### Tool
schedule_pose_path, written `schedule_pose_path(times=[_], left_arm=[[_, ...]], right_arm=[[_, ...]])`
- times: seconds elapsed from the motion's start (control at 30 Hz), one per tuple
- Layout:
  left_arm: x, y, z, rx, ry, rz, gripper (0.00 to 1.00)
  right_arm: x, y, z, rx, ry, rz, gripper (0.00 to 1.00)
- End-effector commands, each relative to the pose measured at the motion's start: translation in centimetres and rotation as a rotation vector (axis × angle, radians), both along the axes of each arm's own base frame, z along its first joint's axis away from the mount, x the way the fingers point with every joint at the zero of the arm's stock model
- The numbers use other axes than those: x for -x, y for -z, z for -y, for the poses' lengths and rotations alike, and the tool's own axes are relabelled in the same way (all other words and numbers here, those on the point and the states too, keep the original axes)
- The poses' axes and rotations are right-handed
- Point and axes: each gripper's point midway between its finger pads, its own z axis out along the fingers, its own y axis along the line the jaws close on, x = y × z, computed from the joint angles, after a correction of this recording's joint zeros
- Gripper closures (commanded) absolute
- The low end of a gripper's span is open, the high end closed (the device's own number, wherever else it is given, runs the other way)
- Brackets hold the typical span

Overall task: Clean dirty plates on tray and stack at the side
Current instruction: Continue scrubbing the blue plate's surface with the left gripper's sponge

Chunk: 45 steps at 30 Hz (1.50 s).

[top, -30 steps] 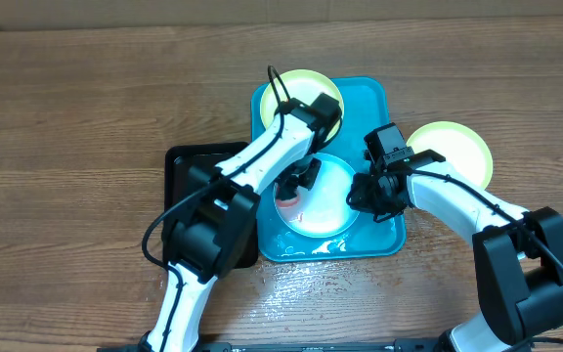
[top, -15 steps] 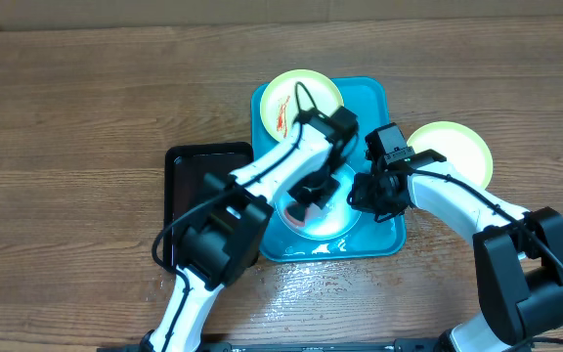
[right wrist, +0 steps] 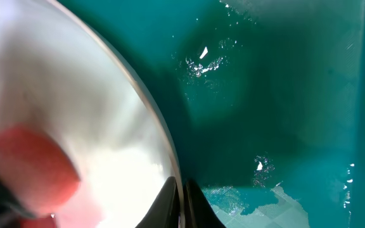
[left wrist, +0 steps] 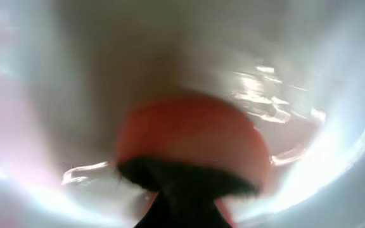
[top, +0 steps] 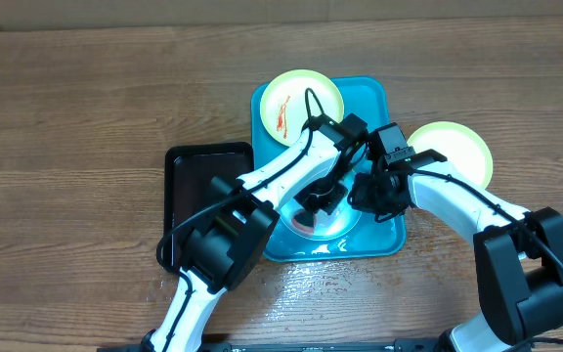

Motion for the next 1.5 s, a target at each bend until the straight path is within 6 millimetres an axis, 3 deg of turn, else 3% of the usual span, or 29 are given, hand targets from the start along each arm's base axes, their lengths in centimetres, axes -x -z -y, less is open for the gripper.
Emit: schedule_pose_path(times=[0.0,0.17,0.33,0.57,0.83,0.97,1.07,1.3,1.47], left_arm=[[-3.2,0.6,-4.3,-0.205,-0.261,0.177,0.96],[-4.7,0.7,-7.4,-0.204,-0.493,0.153,0.96],[-4.8,1.0,-7.1,-0.057,-0.621,0.007,0.96],[-4.1,0.8,-1.5,0.153,-0.605,-0.085,0.96],[0.3,0.2,5.3,0.264,-0.472,-0.182,0.96],[1.7,0.1,6.4,0.261,-0.442,-0.199,0.96],[1.2,0.3,5.4,0.233,-0.457,-0.185,0.96],[-0.8,0.9,-2.4,-0.04,-0.545,-0.063,0.96],[-1.6,0.9,-4.1,-0.118,-0.531,0.008,0.96]], right_arm=[[0.2,0.7,0.8,0.049,0.001,-0.007,0.96],[0.2,0.7,0.8,0.049,0.005,-0.008,0.96],[-0.2,0.7,1.0,0.056,0.033,0.003,0.96],[-0.4,0.6,0.9,0.053,0.033,0.014,0.96],[-0.4,0.7,0.9,0.056,0.033,0.013,0.96],[-0.4,0.7,0.9,0.057,0.033,0.012,0.96],[-0.3,0.7,1.0,0.057,0.033,0.011,0.96],[-0.3,0.7,0.9,0.057,0.034,0.01,0.96],[-0.4,0.7,0.9,0.056,0.034,0.012,0.96]])
